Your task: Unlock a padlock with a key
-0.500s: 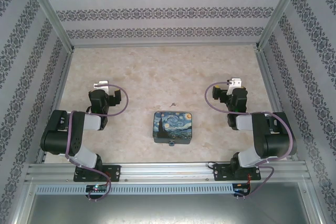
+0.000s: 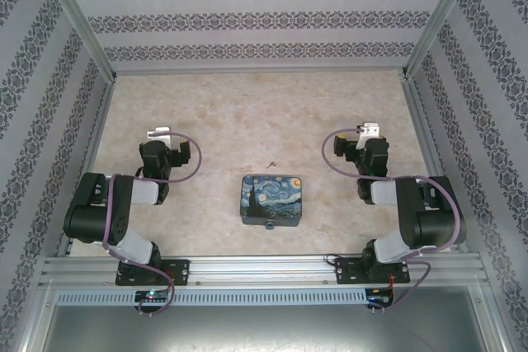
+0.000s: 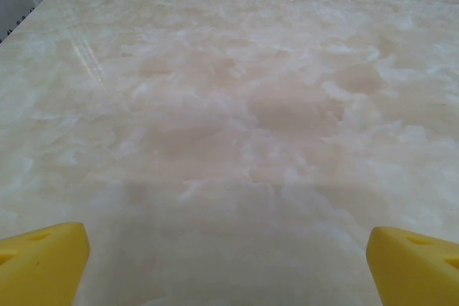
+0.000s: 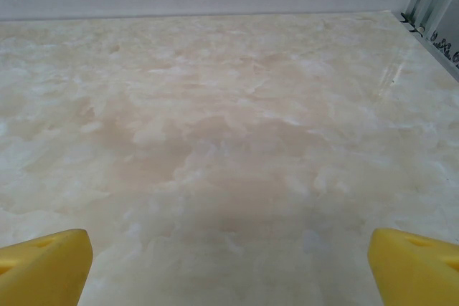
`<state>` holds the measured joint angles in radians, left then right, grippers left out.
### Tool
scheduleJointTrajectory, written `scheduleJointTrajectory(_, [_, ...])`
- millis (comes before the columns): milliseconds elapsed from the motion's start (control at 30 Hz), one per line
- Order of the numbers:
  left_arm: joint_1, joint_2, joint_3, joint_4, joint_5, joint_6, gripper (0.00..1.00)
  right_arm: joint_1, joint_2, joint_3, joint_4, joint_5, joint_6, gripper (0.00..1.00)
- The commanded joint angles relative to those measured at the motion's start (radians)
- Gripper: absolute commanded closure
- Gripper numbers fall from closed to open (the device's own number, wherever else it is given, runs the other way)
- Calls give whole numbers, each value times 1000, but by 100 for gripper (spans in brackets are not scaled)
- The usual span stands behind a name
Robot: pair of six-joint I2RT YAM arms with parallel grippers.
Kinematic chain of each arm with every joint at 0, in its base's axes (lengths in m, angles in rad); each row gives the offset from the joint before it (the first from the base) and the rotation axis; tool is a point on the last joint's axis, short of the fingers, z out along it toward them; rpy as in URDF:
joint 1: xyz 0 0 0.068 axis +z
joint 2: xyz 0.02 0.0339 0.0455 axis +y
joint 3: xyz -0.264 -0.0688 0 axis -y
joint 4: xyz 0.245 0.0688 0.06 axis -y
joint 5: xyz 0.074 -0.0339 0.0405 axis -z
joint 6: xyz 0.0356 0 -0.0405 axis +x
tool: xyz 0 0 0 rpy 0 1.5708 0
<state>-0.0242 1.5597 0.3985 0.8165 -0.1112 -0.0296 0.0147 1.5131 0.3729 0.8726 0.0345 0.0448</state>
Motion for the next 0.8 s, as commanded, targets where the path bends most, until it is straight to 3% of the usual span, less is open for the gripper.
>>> scheduleJointTrajectory(0, [10,1,3,35,8,-3,1,-12,1,14,25,-28,-10,2])
scheduleJointTrajectory(200, [10,1,5,31,29,5,1,-30,-3,9,30,-73,1,2])
scheduleJointTrajectory(300, [10,-18,18,-9,32,7,0,-30,-20,12,29,-33,18,2])
scheduleJointTrajectory(500, [10,-105,109,-234,21,5,0,-30,-173,77,-245,23,50,2])
scheduleJointTrajectory(633, [10,-151,204,-450,21,-33,0,-41,-246,226,-628,106,245,2])
scheduleJointTrajectory(767, [9,-182,316,-674,46,-171,0,-62,-278,305,-780,-46,321,2])
